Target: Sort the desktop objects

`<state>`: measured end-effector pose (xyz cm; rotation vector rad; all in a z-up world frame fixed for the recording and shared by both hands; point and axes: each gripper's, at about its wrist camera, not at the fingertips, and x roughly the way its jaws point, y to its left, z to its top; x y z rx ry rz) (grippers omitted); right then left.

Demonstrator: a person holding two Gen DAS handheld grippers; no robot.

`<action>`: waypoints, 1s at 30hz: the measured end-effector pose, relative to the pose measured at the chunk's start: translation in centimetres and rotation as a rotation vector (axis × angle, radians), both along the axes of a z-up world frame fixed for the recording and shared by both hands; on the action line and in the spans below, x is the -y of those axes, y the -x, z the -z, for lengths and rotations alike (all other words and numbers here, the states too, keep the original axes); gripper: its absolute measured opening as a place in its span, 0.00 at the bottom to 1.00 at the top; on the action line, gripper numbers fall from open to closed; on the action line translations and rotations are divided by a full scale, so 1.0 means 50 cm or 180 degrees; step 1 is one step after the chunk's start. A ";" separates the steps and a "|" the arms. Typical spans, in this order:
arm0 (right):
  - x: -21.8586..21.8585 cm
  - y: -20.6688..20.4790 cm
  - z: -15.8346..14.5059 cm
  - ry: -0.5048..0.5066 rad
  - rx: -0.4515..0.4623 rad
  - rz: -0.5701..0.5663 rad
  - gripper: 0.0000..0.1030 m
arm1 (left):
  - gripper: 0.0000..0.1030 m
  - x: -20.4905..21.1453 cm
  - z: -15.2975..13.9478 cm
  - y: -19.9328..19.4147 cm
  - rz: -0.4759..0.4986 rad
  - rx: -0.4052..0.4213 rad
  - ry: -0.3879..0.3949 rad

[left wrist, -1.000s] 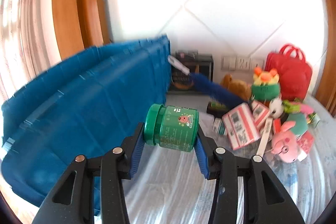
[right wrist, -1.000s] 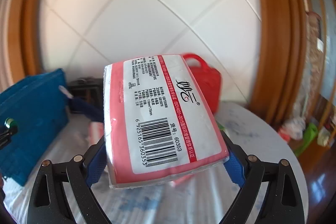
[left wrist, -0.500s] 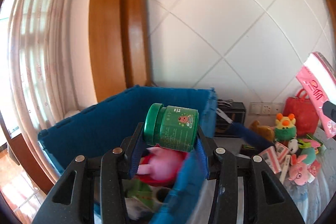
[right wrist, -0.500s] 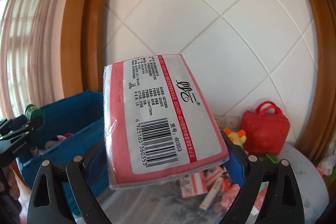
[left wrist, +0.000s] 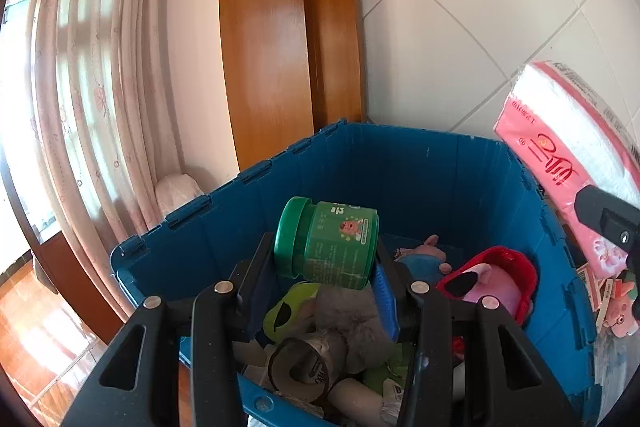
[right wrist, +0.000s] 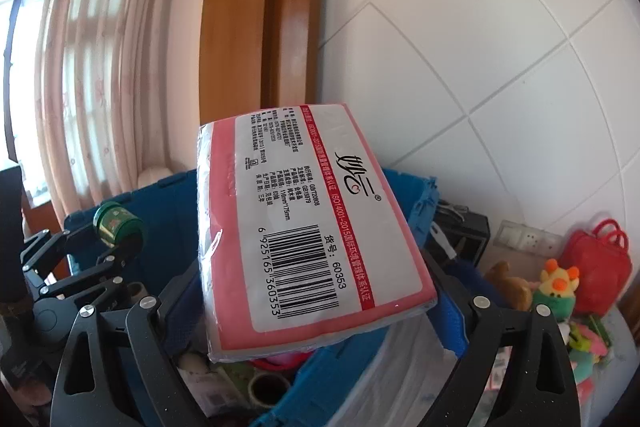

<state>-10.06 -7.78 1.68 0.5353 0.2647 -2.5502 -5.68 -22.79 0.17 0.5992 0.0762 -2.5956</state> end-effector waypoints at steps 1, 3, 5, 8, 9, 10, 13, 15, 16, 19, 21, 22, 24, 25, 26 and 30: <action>0.014 0.004 0.005 -0.0045 0.0014 0.0004 0.92 | 0.43 0.010 0.003 0.003 -0.0006 0.0015 -0.0024; 0.024 0.008 0.013 -0.0126 0.0018 0.0015 0.92 | 0.43 0.029 0.007 0.012 -0.0001 0.0055 -0.0085; 0.027 0.007 0.016 -0.0210 -0.0005 0.0029 0.92 | 0.43 0.043 0.010 0.015 0.0013 0.0071 -0.0151; 0.035 0.006 0.016 -0.0312 -0.0067 0.0086 0.93 | 0.53 0.062 0.011 0.018 0.0042 0.0087 -0.0242; 0.040 0.009 0.015 -0.0326 -0.0073 0.0095 0.93 | 0.64 0.065 0.011 0.020 0.0038 0.0097 -0.0254; 0.044 0.010 0.014 -0.0343 -0.0086 0.0104 0.93 | 0.68 0.066 0.011 0.019 0.0031 0.0088 -0.0254; 0.054 0.009 0.010 -0.0404 -0.0186 0.0179 0.98 | 0.77 0.065 0.007 0.016 0.0025 0.0048 -0.0253; 0.055 0.005 0.008 -0.0426 -0.0196 0.0193 1.00 | 0.80 0.069 0.006 0.013 0.0028 0.0046 -0.0280; 0.052 0.003 0.008 -0.0420 -0.0183 0.0192 1.00 | 0.80 0.070 0.005 0.011 0.0021 0.0046 -0.0286; 0.041 -0.006 0.009 -0.0417 -0.0172 0.0222 1.00 | 0.84 0.074 0.003 0.005 -0.0005 0.0040 -0.0293; 0.022 -0.015 0.012 -0.0390 -0.0139 0.0242 1.00 | 0.85 0.073 -0.002 -0.003 0.0017 0.0006 -0.0310; 0.013 -0.019 0.013 -0.0372 -0.0120 0.0244 1.00 | 0.85 0.071 -0.004 -0.007 0.0034 -0.0009 -0.0312; -0.016 -0.033 0.014 -0.0342 -0.0048 0.0282 1.00 | 0.85 0.061 -0.009 -0.020 0.0047 -0.0041 -0.0271; -0.026 -0.040 0.014 -0.0334 -0.0021 0.0299 1.00 | 0.85 0.055 -0.012 -0.026 0.0050 -0.0050 -0.0248; -0.040 -0.049 0.012 -0.0325 0.0005 0.0311 1.00 | 0.85 0.044 -0.016 -0.035 0.0070 -0.0072 -0.0229; -0.114 -0.088 0.012 -0.0295 0.0121 0.0419 1.00 | 0.85 0.013 -0.025 -0.063 0.0182 -0.0082 -0.0296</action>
